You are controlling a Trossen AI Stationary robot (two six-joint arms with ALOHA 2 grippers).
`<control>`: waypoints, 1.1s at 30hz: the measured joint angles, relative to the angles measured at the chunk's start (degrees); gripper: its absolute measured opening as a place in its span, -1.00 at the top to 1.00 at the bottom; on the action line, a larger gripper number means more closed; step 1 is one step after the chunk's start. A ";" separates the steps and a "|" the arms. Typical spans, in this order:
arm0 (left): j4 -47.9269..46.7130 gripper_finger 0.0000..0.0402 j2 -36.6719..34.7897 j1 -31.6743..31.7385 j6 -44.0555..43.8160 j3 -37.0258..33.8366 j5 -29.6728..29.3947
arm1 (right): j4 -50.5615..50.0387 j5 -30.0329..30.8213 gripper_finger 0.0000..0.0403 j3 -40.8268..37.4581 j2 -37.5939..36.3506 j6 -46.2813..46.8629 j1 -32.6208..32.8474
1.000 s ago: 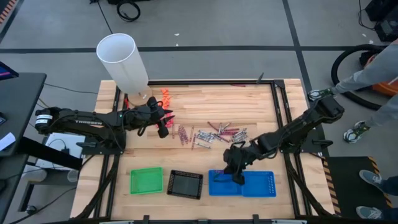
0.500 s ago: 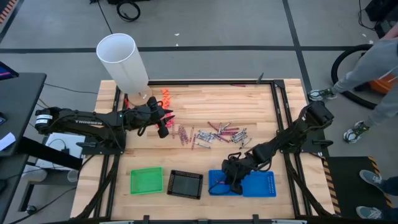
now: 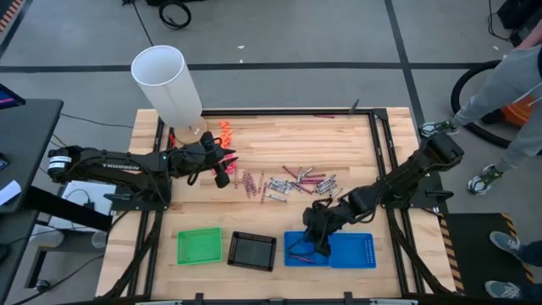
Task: Sort crayons
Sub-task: Put the red crayon into the left blue bin
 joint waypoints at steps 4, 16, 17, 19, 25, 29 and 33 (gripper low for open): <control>0.00 0.41 0.00 0.00 -0.18 0.00 0.00 | -3.73 2.45 0.44 0.01 -1.71 -3.02 -2.14; 0.00 0.41 0.00 0.00 -0.20 0.00 0.00 | -13.60 5.36 0.44 0.01 -1.77 -6.82 -9.14; 0.00 0.41 0.00 0.00 -0.20 0.00 0.00 | -15.02 5.93 0.44 0.01 -1.77 -6.27 -9.74; 0.00 0.41 0.00 0.00 -0.20 0.00 0.00 | -18.24 6.97 0.44 0.01 -1.77 -4.63 -10.98; 0.00 0.41 0.00 0.00 -0.20 0.00 0.00 | -27.81 10.68 0.44 0.01 -1.74 1.59 -14.87; 0.00 0.41 0.00 0.00 -0.20 0.00 0.00 | -30.93 10.90 0.44 0.01 -1.74 3.63 -17.69; 0.00 0.41 0.00 0.00 -0.20 0.00 0.00 | -32.25 10.94 0.44 0.01 -1.74 2.47 -20.36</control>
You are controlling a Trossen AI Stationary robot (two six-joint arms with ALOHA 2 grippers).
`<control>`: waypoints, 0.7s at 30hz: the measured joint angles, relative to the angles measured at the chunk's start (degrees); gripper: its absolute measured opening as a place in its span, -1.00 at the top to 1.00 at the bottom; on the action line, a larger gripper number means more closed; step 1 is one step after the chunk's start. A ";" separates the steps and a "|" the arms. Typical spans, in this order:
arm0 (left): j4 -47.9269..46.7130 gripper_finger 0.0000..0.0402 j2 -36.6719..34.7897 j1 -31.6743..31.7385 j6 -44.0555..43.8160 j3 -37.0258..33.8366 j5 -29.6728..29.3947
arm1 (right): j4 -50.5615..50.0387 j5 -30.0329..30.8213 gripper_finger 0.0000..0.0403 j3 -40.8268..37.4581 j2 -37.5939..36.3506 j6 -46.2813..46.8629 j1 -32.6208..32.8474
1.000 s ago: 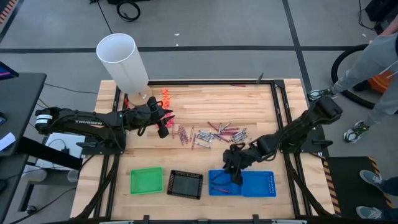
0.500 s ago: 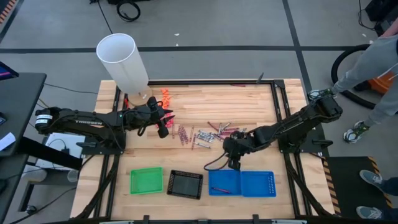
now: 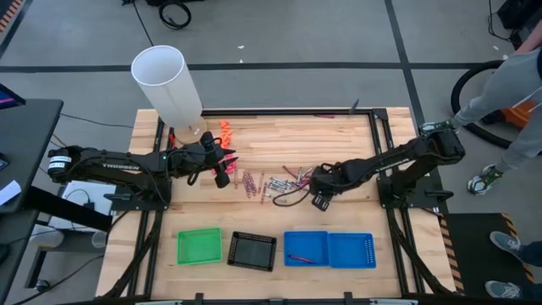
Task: Sort crayons
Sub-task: Put the red crayon into the left blue bin
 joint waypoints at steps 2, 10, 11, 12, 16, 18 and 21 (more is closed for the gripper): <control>-0.01 0.41 0.01 0.00 0.00 0.00 0.00 | 0.11 0.03 0.44 0.00 0.00 -2.20 -1.33; 0.00 0.41 0.02 0.01 0.08 0.00 0.00 | 4.49 0.49 0.44 0.00 -0.04 -17.75 -6.19; 0.00 0.41 0.02 0.00 0.09 0.00 0.00 | 5.10 0.43 0.44 0.00 -0.07 -19.69 -6.91; 0.00 0.41 0.02 0.01 0.09 0.00 0.00 | 5.57 0.25 0.44 0.00 -0.07 -21.67 -7.72; 0.00 0.41 0.02 0.00 0.21 0.00 0.00 | 8.30 -1.94 0.44 -0.02 -0.07 -28.84 -11.36; 0.00 0.41 0.02 0.01 0.23 0.00 0.00 | 10.49 -3.79 0.44 -0.04 0.00 -32.25 -12.83; -0.02 0.41 0.02 0.02 0.23 0.00 0.00 | 12.89 -5.02 0.44 -0.04 0.11 -36.13 -14.75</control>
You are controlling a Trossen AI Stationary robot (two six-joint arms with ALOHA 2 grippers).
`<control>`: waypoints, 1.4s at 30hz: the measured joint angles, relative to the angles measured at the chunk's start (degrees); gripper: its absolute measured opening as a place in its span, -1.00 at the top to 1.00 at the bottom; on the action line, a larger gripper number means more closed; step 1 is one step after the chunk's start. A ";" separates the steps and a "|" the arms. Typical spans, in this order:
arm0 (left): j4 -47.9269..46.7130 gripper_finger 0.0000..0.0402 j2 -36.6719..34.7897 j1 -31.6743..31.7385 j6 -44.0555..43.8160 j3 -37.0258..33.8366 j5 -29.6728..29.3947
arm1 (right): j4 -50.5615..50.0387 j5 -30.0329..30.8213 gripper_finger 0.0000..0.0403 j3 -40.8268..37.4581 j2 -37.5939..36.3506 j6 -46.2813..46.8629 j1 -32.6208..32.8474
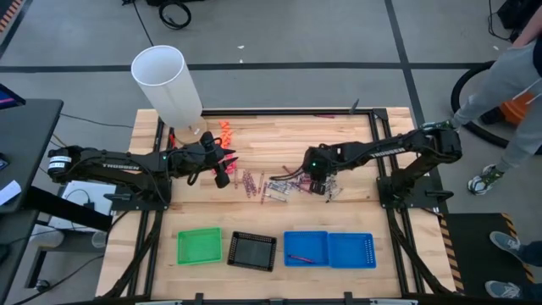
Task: Sort crayons
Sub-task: Put the red crayon into the left blue bin
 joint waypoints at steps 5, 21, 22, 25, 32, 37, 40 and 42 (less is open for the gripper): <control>-1.20 0.41 0.00 -0.01 0.98 0.00 0.00 | 1.02 -0.14 0.44 -0.01 -0.04 -2.47 -1.32; -2.60 0.41 0.00 0.00 9.74 0.00 0.02 | 12.41 -3.95 0.44 -7.92 -5.40 -7.17 0.64; -2.60 0.41 0.00 0.00 9.73 0.00 0.02 | 13.24 -4.57 0.44 -8.18 -5.75 -7.57 0.61; -2.53 0.41 0.00 0.00 9.47 0.00 0.02 | 14.12 -6.44 0.44 -8.26 -6.35 -8.84 0.61; -0.79 0.41 0.00 -0.01 8.00 0.00 0.01 | 11.33 -8.68 0.44 -8.28 -4.61 -10.63 0.61; 0.33 0.41 0.00 0.00 6.99 0.00 0.00 | 8.20 -7.08 0.44 -8.28 -4.72 -10.44 -1.67; 0.35 0.41 0.00 -0.01 6.42 0.00 0.02 | 7.08 -6.89 0.44 -8.70 -4.47 -10.12 -3.14; 0.33 0.41 0.00 0.00 6.40 0.00 0.02 | 7.10 -6.91 0.44 -9.62 -4.22 -10.14 -3.92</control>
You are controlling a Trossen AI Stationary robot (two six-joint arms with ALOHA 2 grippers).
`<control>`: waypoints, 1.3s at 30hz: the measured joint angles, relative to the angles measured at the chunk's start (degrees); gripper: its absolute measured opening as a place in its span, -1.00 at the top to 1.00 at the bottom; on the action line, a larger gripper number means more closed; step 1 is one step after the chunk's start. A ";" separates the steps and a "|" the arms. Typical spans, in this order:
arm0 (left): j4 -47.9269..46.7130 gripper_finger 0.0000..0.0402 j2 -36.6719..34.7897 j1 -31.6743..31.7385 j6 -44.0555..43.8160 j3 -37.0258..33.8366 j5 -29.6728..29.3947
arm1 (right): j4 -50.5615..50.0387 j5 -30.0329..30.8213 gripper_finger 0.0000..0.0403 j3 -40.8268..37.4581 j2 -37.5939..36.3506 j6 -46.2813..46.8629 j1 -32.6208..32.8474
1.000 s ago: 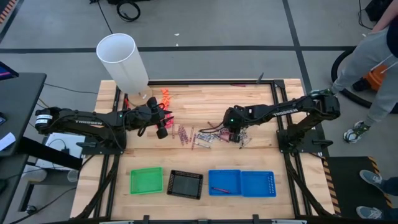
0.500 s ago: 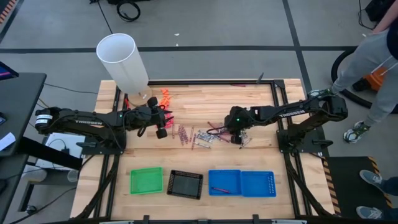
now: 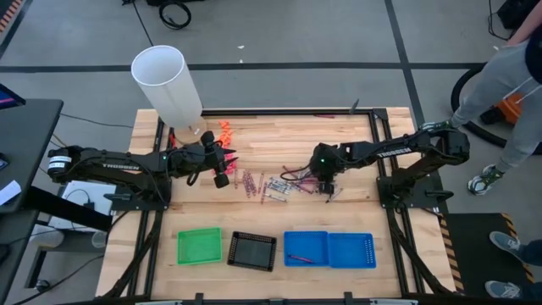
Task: Sort crayons
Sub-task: Put the red crayon into the left blue bin
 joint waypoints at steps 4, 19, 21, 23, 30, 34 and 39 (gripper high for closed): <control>0.02 0.41 0.00 0.00 -0.03 0.00 0.00 | 1.52 0.00 0.44 -1.31 -0.02 0.20 -0.88; -0.07 0.41 0.00 0.00 -0.20 0.00 0.00 | 4.07 -1.10 0.65 -5.72 -0.23 2.88 -3.16; -0.07 0.41 0.00 -0.01 -0.20 0.00 0.00 | 4.08 -1.95 0.72 -5.81 -0.24 3.08 -3.36; -0.08 0.41 0.00 0.00 -0.20 0.00 -0.01 | 4.04 -2.79 0.79 -5.83 -0.24 3.08 -3.36; -0.09 0.41 0.00 0.00 -0.22 0.00 -0.01 | 2.51 -3.04 0.81 -4.80 -0.06 3.10 -3.31; -0.09 0.41 0.00 -0.02 -1.10 0.00 0.00 | -2.63 -3.15 0.79 -1.35 0.13 3.19 -2.58; -0.39 0.41 0.00 0.00 -3.10 0.00 -0.01 | -5.97 -3.92 0.79 2.98 0.11 3.26 0.06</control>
